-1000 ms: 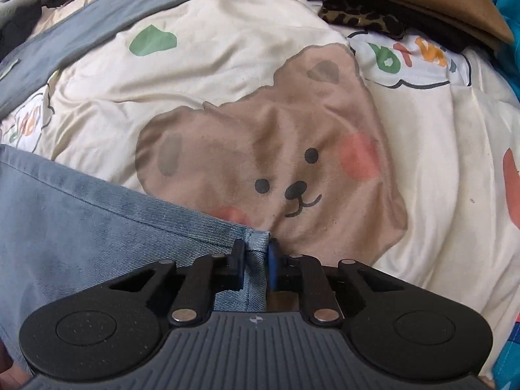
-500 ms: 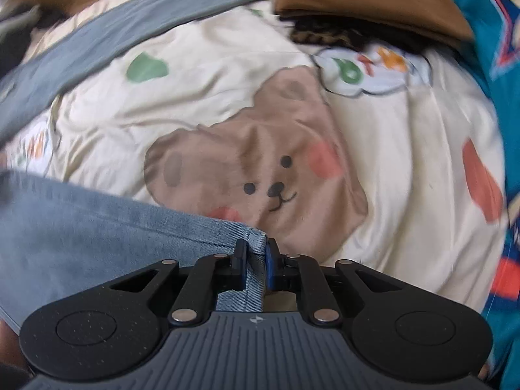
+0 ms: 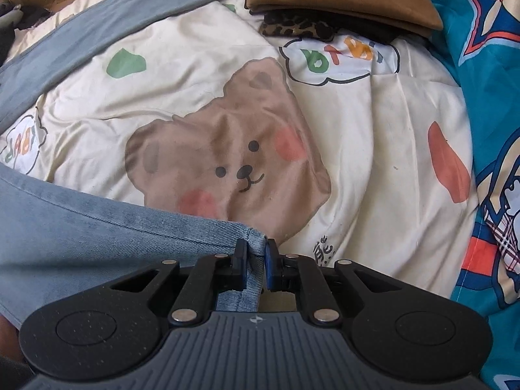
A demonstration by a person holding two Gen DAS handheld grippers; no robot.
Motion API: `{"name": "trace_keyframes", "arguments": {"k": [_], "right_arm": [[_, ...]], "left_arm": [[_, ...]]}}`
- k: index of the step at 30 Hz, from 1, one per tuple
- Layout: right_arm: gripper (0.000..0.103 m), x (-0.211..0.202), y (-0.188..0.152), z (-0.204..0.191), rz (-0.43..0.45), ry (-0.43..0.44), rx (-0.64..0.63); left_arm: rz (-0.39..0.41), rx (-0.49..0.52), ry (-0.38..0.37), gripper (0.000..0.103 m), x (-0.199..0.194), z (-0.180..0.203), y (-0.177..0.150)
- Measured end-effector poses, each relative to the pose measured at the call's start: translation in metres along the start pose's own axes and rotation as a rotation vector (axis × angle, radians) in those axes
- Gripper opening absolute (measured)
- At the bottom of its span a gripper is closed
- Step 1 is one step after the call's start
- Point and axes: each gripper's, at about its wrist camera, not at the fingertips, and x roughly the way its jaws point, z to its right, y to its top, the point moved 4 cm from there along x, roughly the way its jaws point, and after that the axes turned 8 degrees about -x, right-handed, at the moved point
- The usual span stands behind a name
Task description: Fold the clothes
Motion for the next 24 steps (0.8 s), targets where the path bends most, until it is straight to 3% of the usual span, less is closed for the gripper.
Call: {"name": "trace_keyframes", "arguments": {"k": [2, 7, 9, 11, 16, 20, 24], "right_arm": [[0.008, 0.006, 0.001, 0.001, 0.010, -0.012, -0.031], [0.012, 0.028, 0.005, 0.006, 0.013, -0.003, -0.021], [0.018, 0.031, 0.005, 0.009, 0.015, -0.007, -0.009], [0.031, 0.030, 0.004, 0.015, 0.017, -0.025, 0.002], [0.033, 0.023, -0.005, 0.023, 0.039, 0.027, -0.038], [0.037, 0.020, -0.021, 0.026, 0.022, 0.103, -0.034], [0.037, 0.025, -0.042, 0.027, -0.014, 0.175, -0.047]], "left_arm": [[0.013, -0.002, -0.013, 0.028, 0.000, 0.000, -0.001], [0.022, -0.040, -0.128, 0.037, -0.018, -0.024, -0.013], [0.034, -0.045, -0.152, 0.040, -0.028, -0.037, -0.018], [0.047, -0.044, -0.168, 0.040, -0.039, -0.049, -0.025], [0.063, -0.108, -0.134, 0.040, -0.050, -0.094, -0.029], [0.060, -0.205, -0.089, 0.040, -0.053, -0.135, -0.050], [0.034, -0.232, -0.031, 0.040, -0.050, -0.161, -0.075]]}}
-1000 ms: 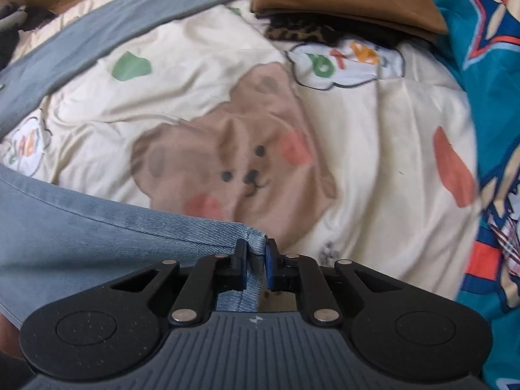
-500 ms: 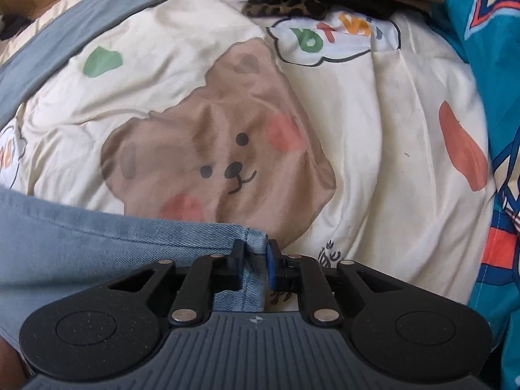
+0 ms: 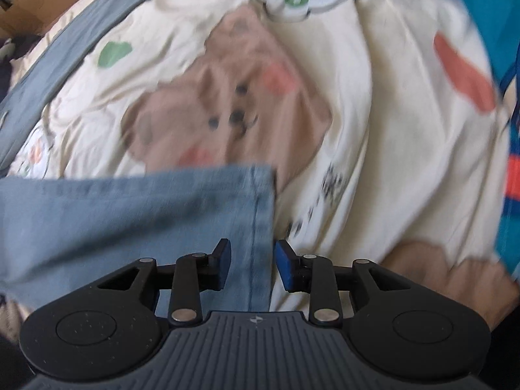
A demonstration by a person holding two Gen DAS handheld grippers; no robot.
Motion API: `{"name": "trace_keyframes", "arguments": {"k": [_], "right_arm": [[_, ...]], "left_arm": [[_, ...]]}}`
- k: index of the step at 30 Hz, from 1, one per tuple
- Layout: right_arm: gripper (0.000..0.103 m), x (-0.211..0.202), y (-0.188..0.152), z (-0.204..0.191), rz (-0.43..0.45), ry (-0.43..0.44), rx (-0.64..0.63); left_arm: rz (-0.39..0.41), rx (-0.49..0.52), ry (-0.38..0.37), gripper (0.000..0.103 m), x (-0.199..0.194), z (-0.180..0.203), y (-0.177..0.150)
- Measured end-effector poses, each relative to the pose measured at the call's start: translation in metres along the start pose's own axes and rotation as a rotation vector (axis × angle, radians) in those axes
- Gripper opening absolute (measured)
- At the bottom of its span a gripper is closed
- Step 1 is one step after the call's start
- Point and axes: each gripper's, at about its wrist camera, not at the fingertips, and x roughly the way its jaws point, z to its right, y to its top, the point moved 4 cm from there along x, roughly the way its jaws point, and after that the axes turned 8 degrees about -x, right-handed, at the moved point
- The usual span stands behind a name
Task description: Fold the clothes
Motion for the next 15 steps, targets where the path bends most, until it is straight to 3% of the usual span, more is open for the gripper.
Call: {"name": "trace_keyframes", "arguments": {"k": [7, 15], "right_arm": [[0.038, 0.011, -0.035, 0.003, -0.083, 0.083, 0.001], [0.040, 0.025, -0.057, 0.006, -0.125, 0.139, -0.065]], "left_arm": [[-0.055, -0.104, 0.060, 0.040, -0.002, -0.051, -0.037], [-0.068, -0.123, 0.085, 0.040, -0.018, -0.067, -0.057]]}}
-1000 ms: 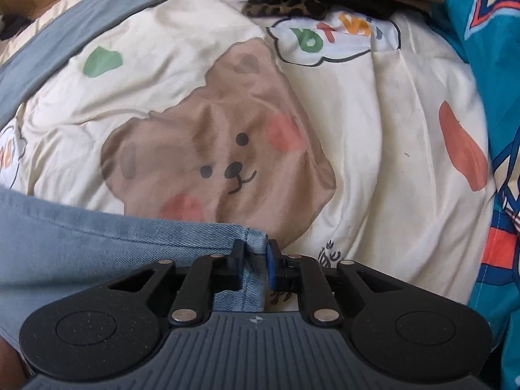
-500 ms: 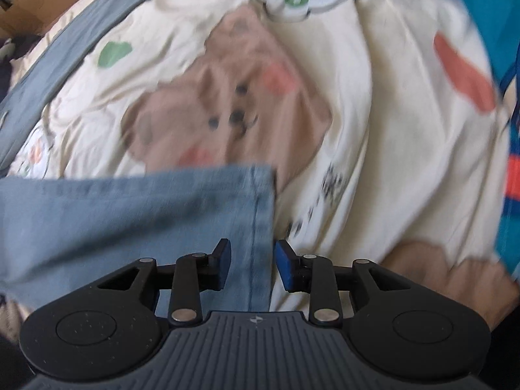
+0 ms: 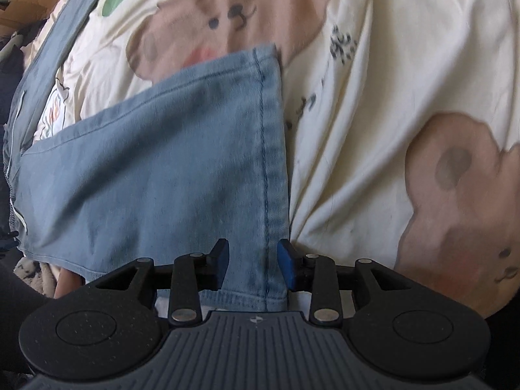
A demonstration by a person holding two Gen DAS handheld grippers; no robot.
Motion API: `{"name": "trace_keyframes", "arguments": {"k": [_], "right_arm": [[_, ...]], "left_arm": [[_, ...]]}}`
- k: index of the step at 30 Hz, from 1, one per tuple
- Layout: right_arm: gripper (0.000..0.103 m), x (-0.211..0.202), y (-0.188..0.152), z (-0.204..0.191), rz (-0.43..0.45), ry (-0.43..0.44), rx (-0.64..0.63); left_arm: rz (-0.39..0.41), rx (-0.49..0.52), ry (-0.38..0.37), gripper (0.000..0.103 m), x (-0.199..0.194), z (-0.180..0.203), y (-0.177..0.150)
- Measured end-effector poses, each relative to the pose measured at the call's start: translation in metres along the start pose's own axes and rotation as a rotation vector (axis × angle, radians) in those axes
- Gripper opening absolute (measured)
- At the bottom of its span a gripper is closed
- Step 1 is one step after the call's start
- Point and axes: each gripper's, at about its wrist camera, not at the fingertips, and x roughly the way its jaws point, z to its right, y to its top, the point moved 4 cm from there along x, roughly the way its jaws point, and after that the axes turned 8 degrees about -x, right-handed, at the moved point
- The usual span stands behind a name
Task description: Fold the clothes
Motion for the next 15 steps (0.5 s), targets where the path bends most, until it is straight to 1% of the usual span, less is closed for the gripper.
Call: {"name": "trace_keyframes", "arguments": {"k": [5, 7, 10, 12, 14, 15], "right_arm": [[0.044, 0.013, -0.015, 0.007, -0.042, -0.036, -0.042], [0.044, 0.015, -0.021, 0.010, -0.024, -0.048, -0.048], [0.045, 0.017, -0.022, 0.014, 0.009, -0.007, -0.048], [0.047, 0.023, -0.023, 0.012, 0.012, 0.025, -0.060], [0.053, 0.028, -0.022, 0.010, 0.025, 0.042, -0.096], [0.053, 0.028, -0.020, 0.010, 0.032, 0.051, -0.113]], "left_arm": [[0.010, -0.009, 0.012, 0.040, -0.011, -0.005, -0.005], [0.015, -0.011, 0.014, 0.040, -0.016, -0.006, -0.006], [0.023, -0.019, 0.016, 0.040, -0.024, -0.006, -0.010], [0.041, -0.024, 0.014, 0.040, -0.031, -0.005, -0.012], [0.056, -0.041, 0.007, 0.040, -0.040, -0.006, -0.016], [0.059, -0.051, 0.006, 0.040, -0.044, -0.006, -0.019]]}}
